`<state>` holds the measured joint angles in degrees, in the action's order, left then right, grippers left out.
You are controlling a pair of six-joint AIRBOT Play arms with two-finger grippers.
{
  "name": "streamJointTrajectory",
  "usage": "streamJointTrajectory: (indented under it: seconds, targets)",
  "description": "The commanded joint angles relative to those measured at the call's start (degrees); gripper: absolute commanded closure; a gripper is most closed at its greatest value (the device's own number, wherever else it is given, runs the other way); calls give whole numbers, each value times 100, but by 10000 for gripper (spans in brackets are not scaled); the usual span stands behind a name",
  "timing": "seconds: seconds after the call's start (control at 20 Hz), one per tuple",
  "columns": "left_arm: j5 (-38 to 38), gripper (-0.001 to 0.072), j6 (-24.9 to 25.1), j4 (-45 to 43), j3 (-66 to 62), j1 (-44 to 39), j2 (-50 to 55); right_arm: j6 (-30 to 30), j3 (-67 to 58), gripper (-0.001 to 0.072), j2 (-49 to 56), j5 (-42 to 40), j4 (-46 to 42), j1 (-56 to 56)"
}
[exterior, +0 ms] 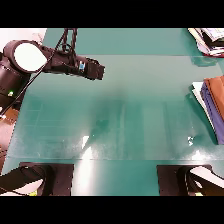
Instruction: Fold the shirts.
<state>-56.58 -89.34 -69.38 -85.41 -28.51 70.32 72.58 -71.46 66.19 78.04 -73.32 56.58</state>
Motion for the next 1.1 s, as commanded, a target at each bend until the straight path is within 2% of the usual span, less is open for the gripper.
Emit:
streamJointTrajectory:
  seconds: [0.0, 0.1, 0.25, 0.5, 0.55, 0.65, 0.7, 0.75, 1.05]
  targets:
    - [2, 682, 120, -4, 0, -2, 2, 7, -83, 138, -26, -59, 214, 85]
    - [9, 682, 129, -4, 0, -2, 2, 4, -339, 139, -28, -227, 955, -181]
    - [-4, 682, 129, -15, 0, -2, 2, 2, -717, 140, -28, -302, 1937, -1145]
    - [98, 682, 127, 0, 0, -2, 2, 0, -933, 146, -28, -481, 2079, -3532]
    - [116, 682, 127, 2, 0, -2, 2, 0, -931, 195, -24, -553, 2076, -3939]
    - [122, 682, 127, 2, -2, -2, 2, -15, -931, 496, -26, -710, 2070, -4669]
    - [129, 682, 127, 2, 0, -2, 2, -94, -933, 616, -26, -767, 2072, -4970]
    - [129, 682, 127, 2, -2, -2, 2, -188, -931, 696, -26, -774, 2070, -5204]
    - [133, 682, 127, 2, 0, -2, 2, -227, -931, 696, -26, -761, 2079, -5681]
